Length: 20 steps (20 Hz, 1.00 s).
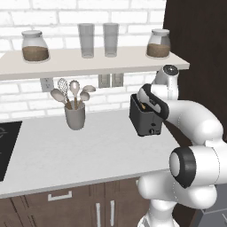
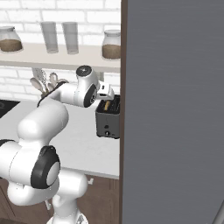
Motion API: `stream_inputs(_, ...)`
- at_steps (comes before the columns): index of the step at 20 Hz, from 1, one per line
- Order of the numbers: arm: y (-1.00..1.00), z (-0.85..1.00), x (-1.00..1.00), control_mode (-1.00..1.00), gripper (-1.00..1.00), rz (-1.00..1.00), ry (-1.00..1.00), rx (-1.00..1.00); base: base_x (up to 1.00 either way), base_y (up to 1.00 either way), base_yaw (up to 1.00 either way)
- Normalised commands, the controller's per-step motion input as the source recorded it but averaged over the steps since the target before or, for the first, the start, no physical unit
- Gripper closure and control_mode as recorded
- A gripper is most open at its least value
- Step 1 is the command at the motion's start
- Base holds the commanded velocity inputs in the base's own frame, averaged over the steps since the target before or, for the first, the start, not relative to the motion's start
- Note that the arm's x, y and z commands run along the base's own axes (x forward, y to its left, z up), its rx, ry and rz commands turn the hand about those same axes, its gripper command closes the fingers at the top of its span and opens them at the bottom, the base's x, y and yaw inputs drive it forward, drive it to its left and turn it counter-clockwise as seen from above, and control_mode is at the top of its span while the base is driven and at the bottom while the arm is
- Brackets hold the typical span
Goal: Start the toaster. Once the lever pops up, take the bread to the plate on the dining counter.
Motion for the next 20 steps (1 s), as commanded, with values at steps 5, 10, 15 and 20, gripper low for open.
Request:
stream_inputs(5, 0.0, 0.0, 0.0, -1.0, -1.0, 0.0, 0.0, 0.0, 0.0, 0.0, 0.0)
stream_inputs(10, 0.0, 0.0, 0.0, -1.0, -1.0, 0.0, 0.0, 0.0, 0.0, 0.0, 0.0)
stream_inputs(15, 0.0, 0.0, 0.0, -1.0, -1.0, 0.0, 0.0, 0.0, 0.0, 0.0, 0.0)
stream_inputs(20, 0.0, 0.0, 0.0, -1.0, -1.0, 0.0, 0.0, 0.0, 0.0, 0.0, 0.0)
